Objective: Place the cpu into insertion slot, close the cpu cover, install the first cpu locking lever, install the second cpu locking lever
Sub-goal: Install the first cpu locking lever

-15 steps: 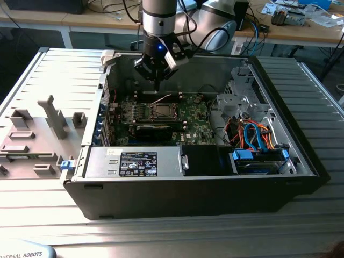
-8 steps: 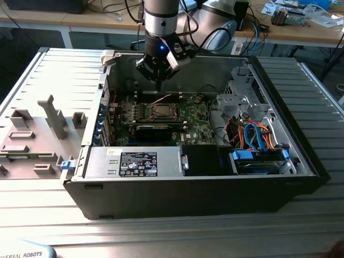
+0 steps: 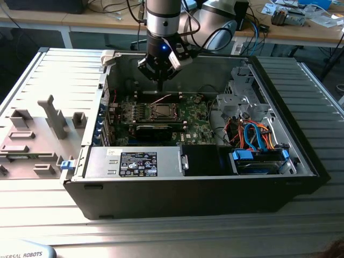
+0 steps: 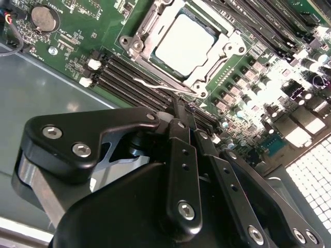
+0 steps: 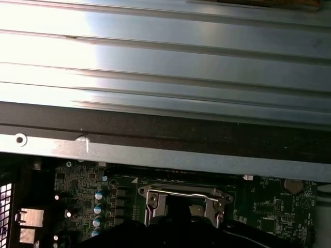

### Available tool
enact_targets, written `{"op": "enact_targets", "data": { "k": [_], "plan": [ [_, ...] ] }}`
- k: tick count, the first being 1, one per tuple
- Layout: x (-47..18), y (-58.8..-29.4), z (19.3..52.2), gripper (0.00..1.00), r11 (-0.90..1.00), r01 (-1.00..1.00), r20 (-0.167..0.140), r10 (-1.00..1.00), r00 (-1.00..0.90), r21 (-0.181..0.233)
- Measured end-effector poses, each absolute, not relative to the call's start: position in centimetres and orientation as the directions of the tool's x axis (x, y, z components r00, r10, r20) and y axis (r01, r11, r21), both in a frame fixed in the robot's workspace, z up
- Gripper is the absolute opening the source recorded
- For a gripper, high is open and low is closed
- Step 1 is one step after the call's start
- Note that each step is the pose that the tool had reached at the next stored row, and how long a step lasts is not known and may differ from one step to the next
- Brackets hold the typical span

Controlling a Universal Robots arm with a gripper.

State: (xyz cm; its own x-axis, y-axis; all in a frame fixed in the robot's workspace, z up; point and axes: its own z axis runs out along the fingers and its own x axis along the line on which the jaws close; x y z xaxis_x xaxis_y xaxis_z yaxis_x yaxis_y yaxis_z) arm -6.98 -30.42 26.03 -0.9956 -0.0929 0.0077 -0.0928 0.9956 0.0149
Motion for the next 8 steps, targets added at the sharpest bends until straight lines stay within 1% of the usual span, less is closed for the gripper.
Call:
{"op": "enact_targets", "data": {
  "k": [8],
  "plan": [
    [-6.39,-30.42,26.03,0.11,0.996,-0.093,0.008,-0.093,-0.996,0.014]
  ]
}}
